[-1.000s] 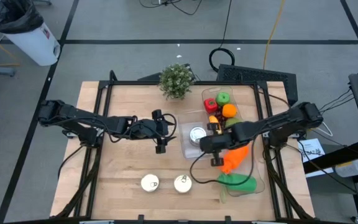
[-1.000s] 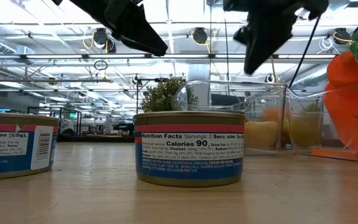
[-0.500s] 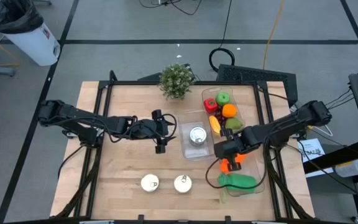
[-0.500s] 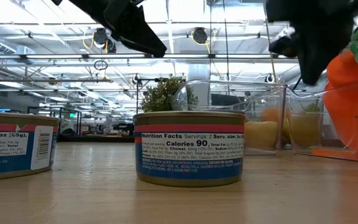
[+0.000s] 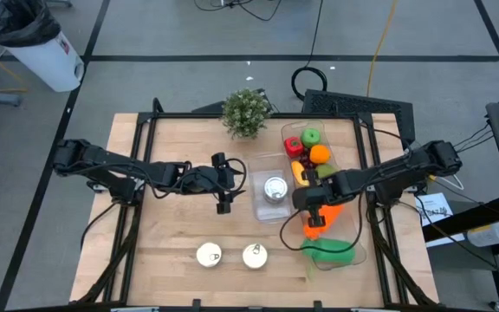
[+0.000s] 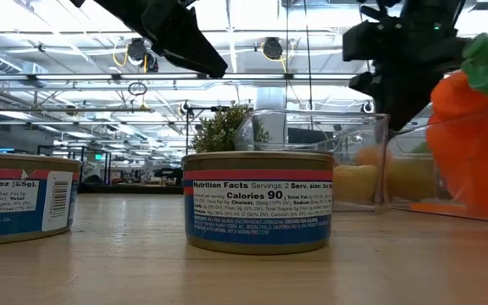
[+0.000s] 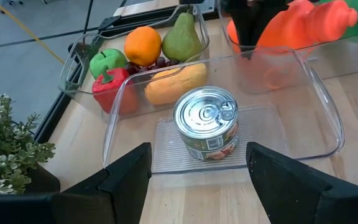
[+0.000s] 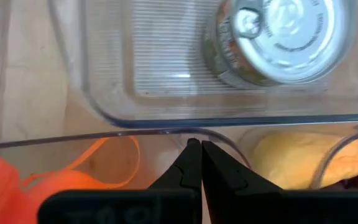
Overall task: Pick & Place Food Item
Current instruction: Adjust the bottom transparent bin, then put the left blue tuna can into the middle transparent bin
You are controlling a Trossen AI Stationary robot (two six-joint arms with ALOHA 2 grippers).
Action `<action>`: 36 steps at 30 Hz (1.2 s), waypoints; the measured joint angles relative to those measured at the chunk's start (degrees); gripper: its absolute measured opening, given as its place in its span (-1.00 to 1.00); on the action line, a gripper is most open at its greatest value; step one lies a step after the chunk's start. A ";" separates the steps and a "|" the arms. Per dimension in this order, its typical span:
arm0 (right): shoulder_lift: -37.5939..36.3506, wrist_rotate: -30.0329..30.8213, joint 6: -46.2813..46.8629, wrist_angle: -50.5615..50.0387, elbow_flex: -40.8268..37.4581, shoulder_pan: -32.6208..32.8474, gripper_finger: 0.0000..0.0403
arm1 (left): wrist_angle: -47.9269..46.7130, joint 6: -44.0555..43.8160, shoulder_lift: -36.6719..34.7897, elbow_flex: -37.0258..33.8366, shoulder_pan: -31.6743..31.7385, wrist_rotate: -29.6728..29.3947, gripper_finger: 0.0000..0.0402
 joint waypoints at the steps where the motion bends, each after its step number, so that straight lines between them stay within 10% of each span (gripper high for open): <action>1: 0.00 0.05 -0.34 0.41 0.00 -0.47 -1.00 | 0.00 0.00 -0.01 0.00 0.00 0.02 0.34; 13: 0.00 4.44 1.41 2.19 -0.02 -4.01 -1.00 | -0.18 -0.40 -0.02 0.00 0.00 0.02 0.34; 24: -8.28 4.41 1.14 4.38 0.31 -1.50 -0.97 | -9.87 -19.78 -0.02 0.02 -1.34 3.22 0.34; 36: -16.61 -6.00 -4.85 26.85 -0.42 9.36 -0.21 | -27.97 -37.33 0.32 0.02 -8.67 18.08 0.34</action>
